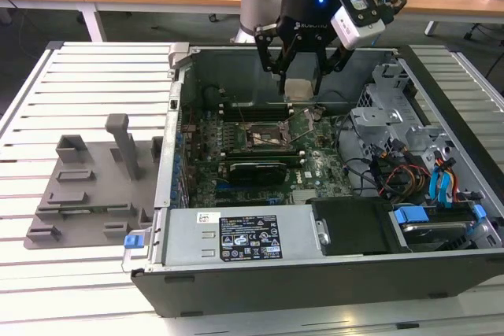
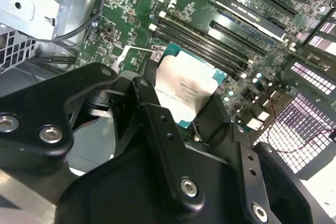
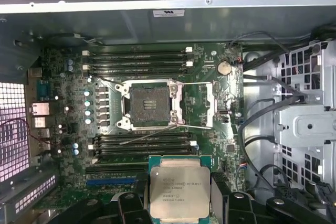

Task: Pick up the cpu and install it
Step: 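Pick up the cpu and move it towards the insertion slot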

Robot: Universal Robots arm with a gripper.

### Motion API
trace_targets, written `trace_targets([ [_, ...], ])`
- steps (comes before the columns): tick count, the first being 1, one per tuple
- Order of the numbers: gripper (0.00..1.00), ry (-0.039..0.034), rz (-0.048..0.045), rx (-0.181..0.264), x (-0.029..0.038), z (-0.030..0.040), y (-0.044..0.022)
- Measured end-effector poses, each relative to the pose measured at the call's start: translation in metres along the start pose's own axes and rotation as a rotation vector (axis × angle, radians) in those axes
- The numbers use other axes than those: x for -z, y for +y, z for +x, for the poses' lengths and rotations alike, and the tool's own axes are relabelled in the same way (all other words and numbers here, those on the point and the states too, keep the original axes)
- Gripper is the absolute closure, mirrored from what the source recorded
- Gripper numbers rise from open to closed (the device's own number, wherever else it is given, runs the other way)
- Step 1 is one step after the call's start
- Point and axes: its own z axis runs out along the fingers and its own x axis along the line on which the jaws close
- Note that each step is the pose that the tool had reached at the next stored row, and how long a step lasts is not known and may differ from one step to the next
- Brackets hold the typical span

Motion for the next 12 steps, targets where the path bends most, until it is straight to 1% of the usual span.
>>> trace_targets([
  [4, 0.45, 0.0, 0.0, 0.0, -0.007, 0.0002, 0.0002],
  [7, 0.45, 0.0, -0.0001, 0.0, -0.0097, 0.0002, 0.0002],
  [12, 0.45, 0.0, 0.0, 0.0, -0.0168, 0.0004, 0.0004],
])
